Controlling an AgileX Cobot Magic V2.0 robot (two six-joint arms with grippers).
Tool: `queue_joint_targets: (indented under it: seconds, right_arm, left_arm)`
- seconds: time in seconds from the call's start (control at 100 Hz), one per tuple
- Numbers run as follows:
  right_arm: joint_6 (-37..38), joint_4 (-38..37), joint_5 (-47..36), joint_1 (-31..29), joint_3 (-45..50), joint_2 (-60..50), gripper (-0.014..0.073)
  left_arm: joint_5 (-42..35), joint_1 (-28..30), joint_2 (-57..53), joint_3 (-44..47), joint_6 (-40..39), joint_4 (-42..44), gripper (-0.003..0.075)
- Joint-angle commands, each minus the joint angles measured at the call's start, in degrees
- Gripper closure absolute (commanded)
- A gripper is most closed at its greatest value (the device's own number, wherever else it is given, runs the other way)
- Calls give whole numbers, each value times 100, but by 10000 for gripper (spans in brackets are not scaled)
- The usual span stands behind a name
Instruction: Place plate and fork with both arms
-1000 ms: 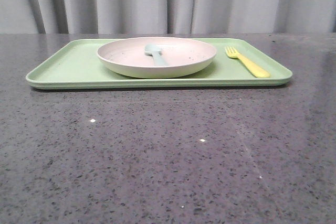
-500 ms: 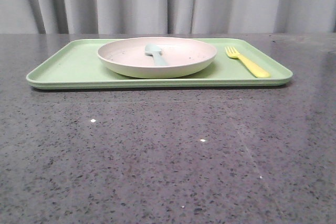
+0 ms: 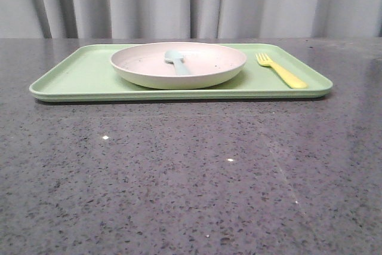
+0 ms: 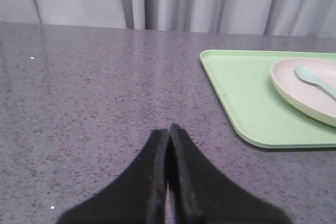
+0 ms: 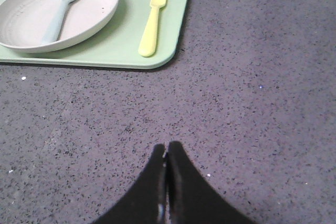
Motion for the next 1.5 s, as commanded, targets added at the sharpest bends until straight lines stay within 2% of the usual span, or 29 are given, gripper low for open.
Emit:
queue_joint_targets:
  seconds: [0.0,0.19,0.4,0.45,0.5,1.49]
  right_arm:
    - [11,-104,-350,-2,-128,34,661]
    - [11,-104,-350,-2,-128,34,661]
    - [11,-104,-350,-2,-128,34,661]
    - [11,-104,-350,-2,-128,34,661]
    - [11,-104,-358,-2,-128,34,661]
    - [11,-109,-359,-2,-128,41,661]
  left_arm:
    - [-890,204,-155,150,251,15,741]
    - [-1868,468,-604,903,251,50,741]
    - [-1900,497,-1107,1647,251,53,741]
    - [-1496,497,-1267,1634,251,66,741]
    - [-1427,497,-1350,1634,251,106,741]
    - [-1456,506,-1338,1634,251,125,741]
